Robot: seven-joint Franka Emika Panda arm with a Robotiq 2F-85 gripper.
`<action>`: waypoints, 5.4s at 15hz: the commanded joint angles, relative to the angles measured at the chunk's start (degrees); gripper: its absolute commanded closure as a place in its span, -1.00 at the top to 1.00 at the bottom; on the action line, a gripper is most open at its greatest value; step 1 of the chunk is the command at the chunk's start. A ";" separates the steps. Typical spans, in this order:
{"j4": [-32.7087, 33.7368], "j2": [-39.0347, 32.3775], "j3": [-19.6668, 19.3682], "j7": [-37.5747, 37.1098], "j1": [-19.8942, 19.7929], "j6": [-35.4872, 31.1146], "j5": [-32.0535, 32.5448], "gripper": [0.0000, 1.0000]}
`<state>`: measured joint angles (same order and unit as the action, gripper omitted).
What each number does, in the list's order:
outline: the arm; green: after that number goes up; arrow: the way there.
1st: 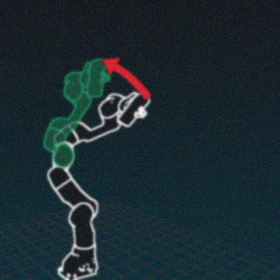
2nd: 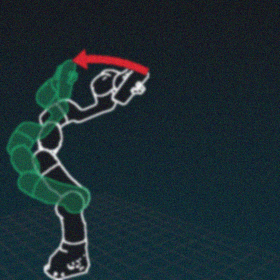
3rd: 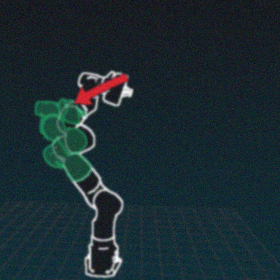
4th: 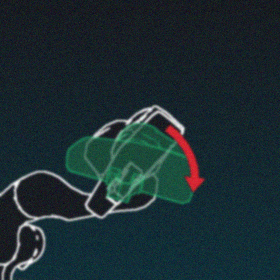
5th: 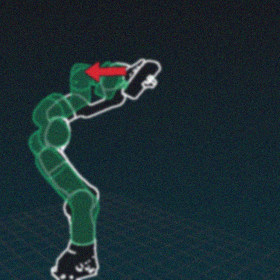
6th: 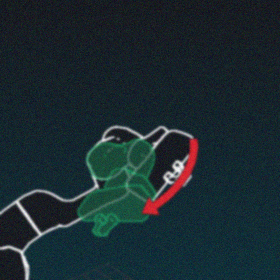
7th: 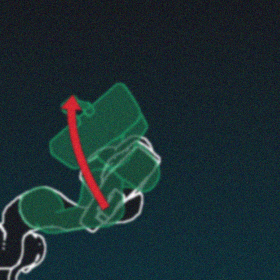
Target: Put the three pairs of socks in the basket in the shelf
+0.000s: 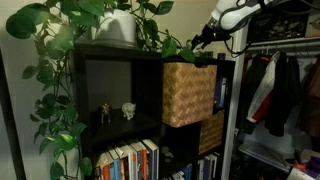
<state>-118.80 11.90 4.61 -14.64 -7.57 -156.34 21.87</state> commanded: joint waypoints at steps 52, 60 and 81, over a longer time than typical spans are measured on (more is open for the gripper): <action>-8.69 10.75 -1.29 23.30 9.98 27.05 -10.81 -0.86; -9.88 9.99 -0.74 23.31 9.51 23.43 -8.63 0.13; -4.89 12.23 0.03 18.64 10.67 36.26 -12.13 -0.98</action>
<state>-123.35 21.55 4.38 6.73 2.23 -122.74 11.91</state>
